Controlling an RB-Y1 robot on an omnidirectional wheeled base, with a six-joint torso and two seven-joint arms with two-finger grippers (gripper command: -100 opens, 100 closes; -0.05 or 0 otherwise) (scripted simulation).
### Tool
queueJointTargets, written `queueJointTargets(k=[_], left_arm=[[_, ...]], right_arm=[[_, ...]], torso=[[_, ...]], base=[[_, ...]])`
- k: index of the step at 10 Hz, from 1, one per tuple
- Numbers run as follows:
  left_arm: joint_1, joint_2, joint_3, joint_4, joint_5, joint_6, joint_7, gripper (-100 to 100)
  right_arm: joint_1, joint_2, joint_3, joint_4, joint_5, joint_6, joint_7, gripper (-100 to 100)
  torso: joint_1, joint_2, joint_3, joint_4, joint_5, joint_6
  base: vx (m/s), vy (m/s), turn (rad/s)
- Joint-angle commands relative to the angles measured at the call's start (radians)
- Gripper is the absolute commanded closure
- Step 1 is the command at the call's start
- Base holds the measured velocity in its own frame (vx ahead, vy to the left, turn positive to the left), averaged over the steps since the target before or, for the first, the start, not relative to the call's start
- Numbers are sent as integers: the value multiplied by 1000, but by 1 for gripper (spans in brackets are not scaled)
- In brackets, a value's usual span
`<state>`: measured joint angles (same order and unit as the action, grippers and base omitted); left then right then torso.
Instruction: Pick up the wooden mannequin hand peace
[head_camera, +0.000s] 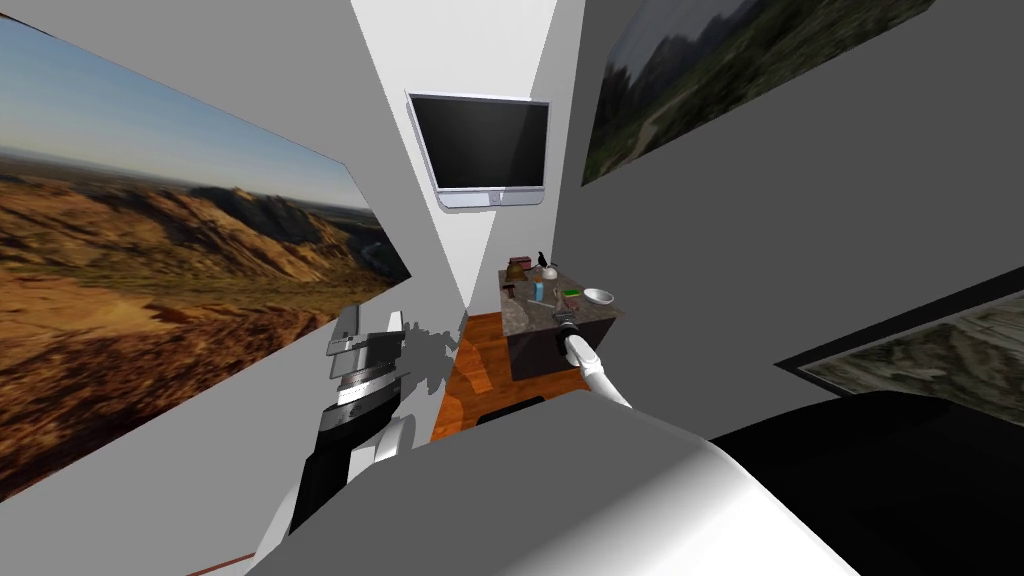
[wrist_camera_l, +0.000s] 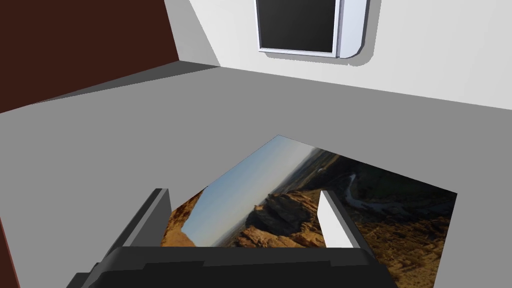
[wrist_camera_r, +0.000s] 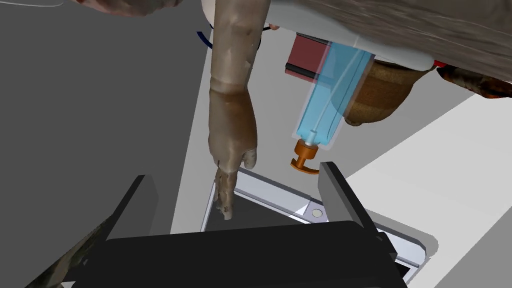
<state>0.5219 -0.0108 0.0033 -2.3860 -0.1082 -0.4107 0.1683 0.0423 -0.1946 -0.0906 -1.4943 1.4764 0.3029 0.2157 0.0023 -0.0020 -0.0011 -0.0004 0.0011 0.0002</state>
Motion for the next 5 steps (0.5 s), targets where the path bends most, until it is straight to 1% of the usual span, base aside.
queueJointTargets(k=[1, 3, 5], left_arm=[[0, 0, 0, 0, 0, 0, 0, 0], [0, 0, 0, 0, 0, 0, 0, 0], [0, 0, 0, 0, 0, 0, 0, 0]], right_arm=[[-37, -8, -11, 47, 50, 48, 12, -100], [-81, -21, -24, 99, 107, 97, 23, -100], [-119, -35, -36, 144, 153, 138, 31, -100]], torso=[[0, 0, 0, 0, 0, 0], [0, -1, 0, 0, 0, 0], [-1, -1, 0, 0, 0, 0]], base=[[34, 55, 62], [33, 48, 56], [39, 22, 55]])
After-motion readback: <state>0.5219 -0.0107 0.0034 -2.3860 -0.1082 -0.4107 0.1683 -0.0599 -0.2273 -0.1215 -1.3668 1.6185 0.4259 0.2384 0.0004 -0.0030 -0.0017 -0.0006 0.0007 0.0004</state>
